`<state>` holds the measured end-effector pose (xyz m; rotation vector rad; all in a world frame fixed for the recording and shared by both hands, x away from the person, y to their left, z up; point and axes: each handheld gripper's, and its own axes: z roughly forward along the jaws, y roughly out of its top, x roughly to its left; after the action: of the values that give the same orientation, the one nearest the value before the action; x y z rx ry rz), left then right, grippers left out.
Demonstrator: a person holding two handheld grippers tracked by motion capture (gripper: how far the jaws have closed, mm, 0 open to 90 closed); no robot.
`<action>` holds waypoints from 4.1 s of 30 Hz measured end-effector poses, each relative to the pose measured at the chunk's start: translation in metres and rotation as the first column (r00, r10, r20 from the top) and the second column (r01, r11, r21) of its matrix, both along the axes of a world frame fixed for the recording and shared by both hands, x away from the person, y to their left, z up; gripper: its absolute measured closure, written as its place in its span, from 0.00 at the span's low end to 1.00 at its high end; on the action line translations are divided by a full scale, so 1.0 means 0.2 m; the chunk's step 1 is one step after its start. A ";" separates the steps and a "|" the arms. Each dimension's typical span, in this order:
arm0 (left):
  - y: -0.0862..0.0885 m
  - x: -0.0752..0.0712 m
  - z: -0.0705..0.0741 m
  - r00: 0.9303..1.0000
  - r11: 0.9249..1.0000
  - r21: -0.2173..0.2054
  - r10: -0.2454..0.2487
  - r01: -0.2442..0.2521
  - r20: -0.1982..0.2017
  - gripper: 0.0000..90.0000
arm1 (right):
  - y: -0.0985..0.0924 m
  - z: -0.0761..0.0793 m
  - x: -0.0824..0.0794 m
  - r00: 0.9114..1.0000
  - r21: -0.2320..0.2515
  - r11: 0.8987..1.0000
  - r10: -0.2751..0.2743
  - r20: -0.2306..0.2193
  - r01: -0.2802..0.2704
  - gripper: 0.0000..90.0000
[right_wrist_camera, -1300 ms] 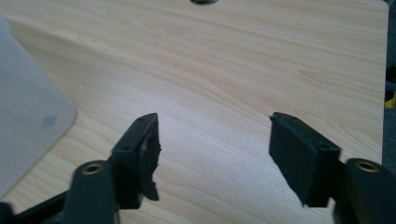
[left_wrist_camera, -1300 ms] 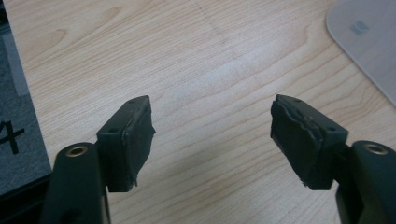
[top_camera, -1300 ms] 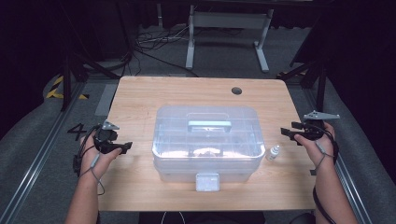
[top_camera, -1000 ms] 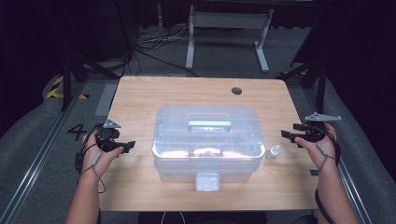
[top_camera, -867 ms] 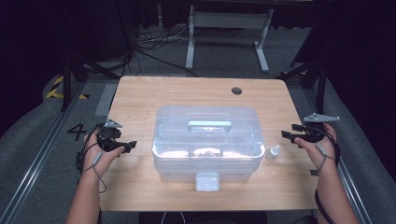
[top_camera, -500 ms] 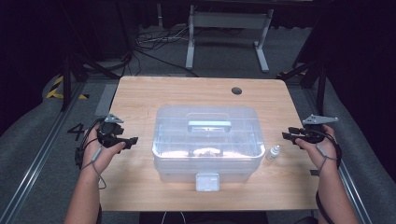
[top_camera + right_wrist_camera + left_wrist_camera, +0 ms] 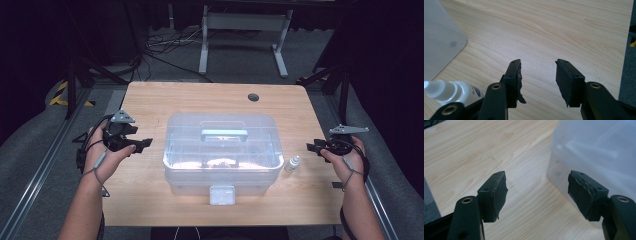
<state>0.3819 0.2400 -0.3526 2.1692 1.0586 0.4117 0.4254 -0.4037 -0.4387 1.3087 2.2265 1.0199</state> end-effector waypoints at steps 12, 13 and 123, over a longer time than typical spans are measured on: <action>-0.10 -0.01 0.17 0.996 0.996 0.012 -0.083 0.083 0.007 0.36 | -0.02 -0.01 -0.01 1.000 0.004 1.000 -0.004 -0.014 0.004 0.63; -0.11 -0.01 0.18 0.996 0.996 0.014 -0.090 0.090 0.008 0.36 | -0.01 -0.01 -0.01 1.000 0.005 1.000 -0.003 -0.016 0.003 0.63; -0.87 0.23 0.37 0.856 0.854 0.079 -0.504 0.514 -0.112 0.81 | 0.08 0.29 -0.28 0.981 0.080 0.988 0.116 0.157 -0.130 0.92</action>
<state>0.4279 0.0667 -0.2781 2.4711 0.4690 0.1251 0.3684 -0.3874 -0.3803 1.0990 2.1908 1.2354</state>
